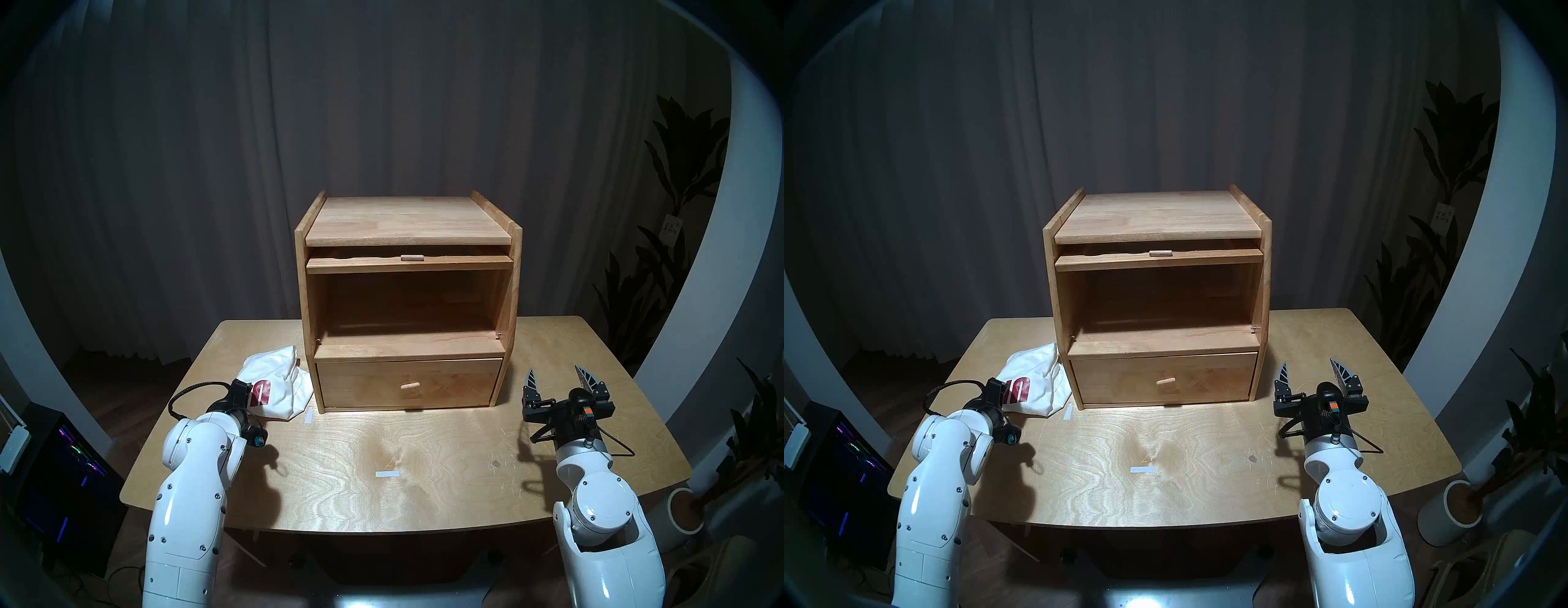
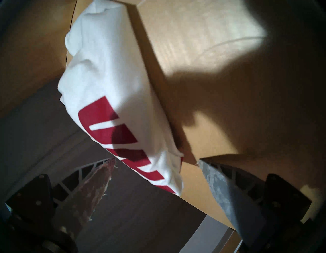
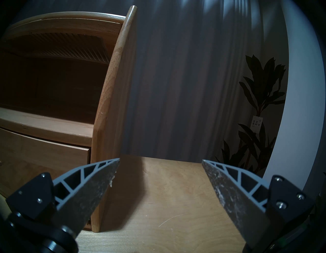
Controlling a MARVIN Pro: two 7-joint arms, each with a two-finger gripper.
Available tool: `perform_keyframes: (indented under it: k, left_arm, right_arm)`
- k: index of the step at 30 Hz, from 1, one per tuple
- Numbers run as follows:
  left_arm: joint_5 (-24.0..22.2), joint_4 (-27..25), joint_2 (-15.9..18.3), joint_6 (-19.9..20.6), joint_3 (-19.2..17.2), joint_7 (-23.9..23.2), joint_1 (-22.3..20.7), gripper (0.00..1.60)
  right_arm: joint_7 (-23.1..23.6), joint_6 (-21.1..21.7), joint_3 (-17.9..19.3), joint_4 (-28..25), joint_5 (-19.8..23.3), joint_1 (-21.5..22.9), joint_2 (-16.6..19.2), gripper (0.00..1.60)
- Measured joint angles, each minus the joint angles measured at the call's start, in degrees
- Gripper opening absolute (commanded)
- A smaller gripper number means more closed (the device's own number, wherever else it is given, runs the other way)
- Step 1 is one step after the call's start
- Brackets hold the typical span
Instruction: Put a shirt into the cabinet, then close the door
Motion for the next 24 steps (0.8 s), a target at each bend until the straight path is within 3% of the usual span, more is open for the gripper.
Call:
perform_keyframes:
  k: [6,12,18,24]
  left_arm:
    - [-3.9,-4.7,0.1,-3.8,-2.0,-1.4,3.8,1.6]
    - [-8.0,-8.1,-2.5,-4.7,-0.5,-5.5,3.9,1.6]
    - [-11.0,-8.0,-6.0,-0.5,2.6,-6.1,1.0,1.6]
    - [-11.3,-4.4,-6.3,3.3,2.8,-3.1,-2.4,1.6]
  right_arm:
    - [0.0,0.0,0.0,0.0,0.0,0.0,0.0,1.6]
    - [0.0,0.0,0.0,0.0,0.0,0.0,0.0,1.6]
    - [0.0,0.0,0.0,0.0,0.0,0.0,0.0,1.6]
    - [0.0,0.0,0.0,0.1,0.0,0.0,0.0,1.6]
